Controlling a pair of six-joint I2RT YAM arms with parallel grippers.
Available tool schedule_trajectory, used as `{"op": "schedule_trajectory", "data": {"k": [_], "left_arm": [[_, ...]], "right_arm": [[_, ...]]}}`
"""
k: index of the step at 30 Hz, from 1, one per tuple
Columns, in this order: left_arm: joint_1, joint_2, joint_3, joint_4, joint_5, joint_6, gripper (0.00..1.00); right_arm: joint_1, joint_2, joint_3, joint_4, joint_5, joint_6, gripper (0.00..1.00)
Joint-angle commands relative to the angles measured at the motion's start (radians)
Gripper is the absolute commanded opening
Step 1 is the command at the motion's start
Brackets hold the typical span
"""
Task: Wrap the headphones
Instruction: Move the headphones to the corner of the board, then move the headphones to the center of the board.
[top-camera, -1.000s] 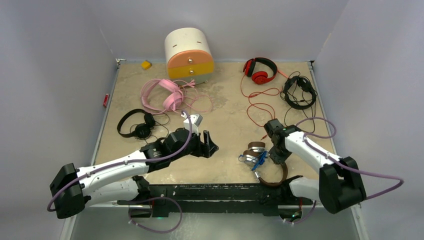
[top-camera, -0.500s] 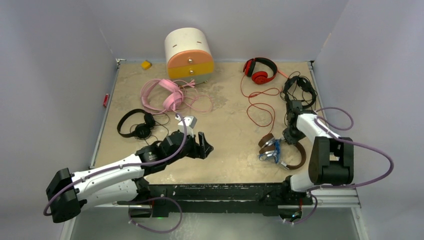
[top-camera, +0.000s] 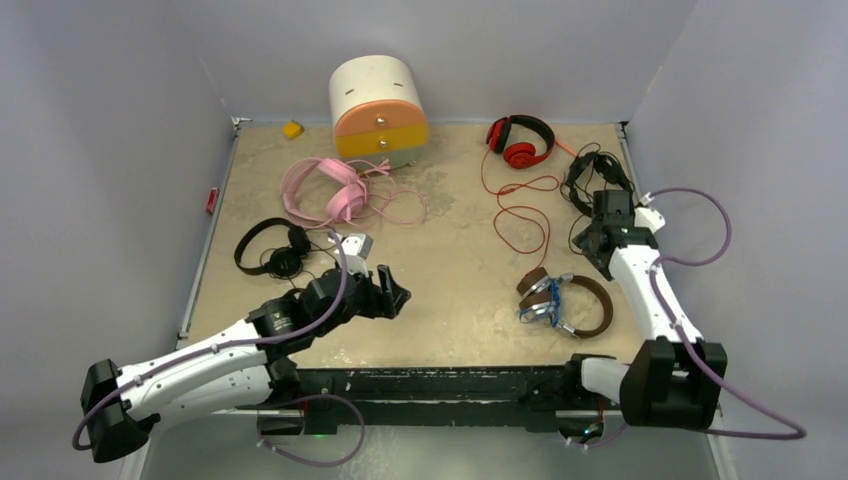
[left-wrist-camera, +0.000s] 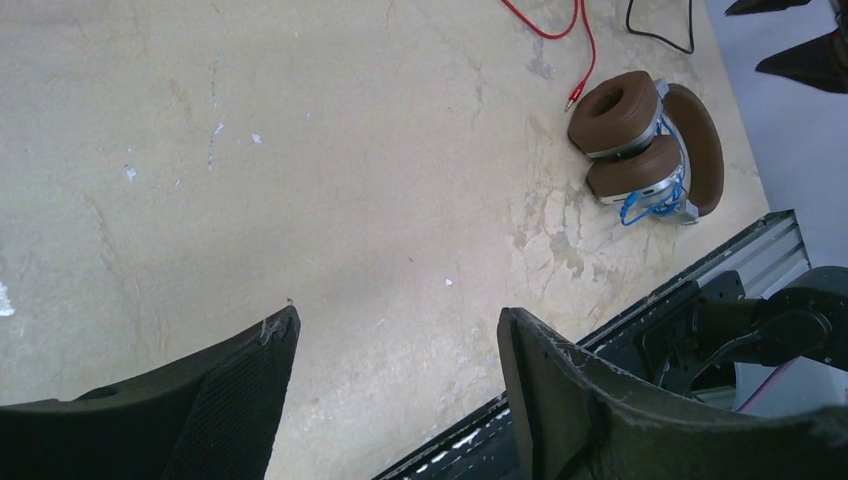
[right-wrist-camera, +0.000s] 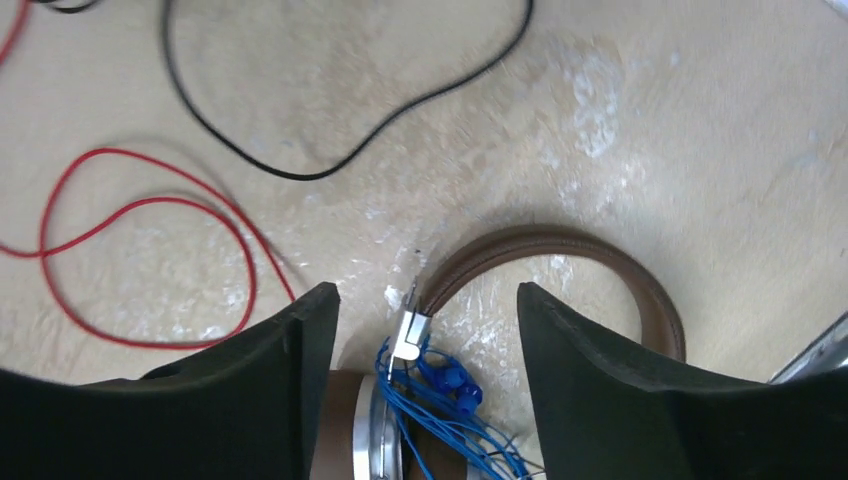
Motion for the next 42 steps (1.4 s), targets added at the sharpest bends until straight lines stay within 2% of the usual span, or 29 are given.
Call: {"op": "schedule_trajectory", "data": {"k": [1,4,5,13,15,19,24,30,35,39,42], "left_arm": [[0.003,-0.056,0.007,-0.077,-0.017,0.019,0.72],[0.003,-0.087,0.014,-0.115,-0.013,0.043,0.72],[0.003,-0.093,0.017,-0.124,-0.011,0.052,0.73],[0.003,-0.092,0.097,-0.21,-0.032,0.094,0.82],[0.003,-0.083,0.12,-0.231,-0.057,0.085,0.87],[0.003,-0.049,0.159,-0.262,-0.141,0.075,0.97],[0.005,-0.048,0.175,-0.309,-0.247,0.026,0.98],[0.005,-0.11,0.159,-0.316,-0.282,0.01,0.98],[0.005,-0.134,0.163,-0.353,-0.312,-0.015,0.97],[0.005,-0.155,0.158,-0.39,-0.339,-0.048,0.97],[0.005,-0.167,0.158,-0.414,-0.356,-0.066,0.97]], "right_arm": [[-0.001,-0.076,0.022,0.139,-0.082,-0.204,0.78],[0.0,-0.106,0.005,0.25,-0.195,-0.287,0.96],[0.0,-0.107,0.009,0.274,-0.228,-0.307,0.99],[0.001,0.022,0.128,0.284,-0.381,-0.391,0.99],[0.009,0.065,0.161,0.262,-0.412,-0.395,0.99],[0.096,0.155,0.196,0.28,-0.361,-0.406,0.99],[0.176,0.334,0.276,0.328,-0.314,-0.375,0.99],[0.223,0.588,0.456,0.389,-0.306,-0.368,0.98],[0.244,0.798,0.655,0.315,-0.288,-0.388,0.97],[0.251,0.849,0.671,0.306,-0.312,-0.321,0.99],[0.26,0.817,0.624,0.33,-0.284,-0.255,0.99]]}}
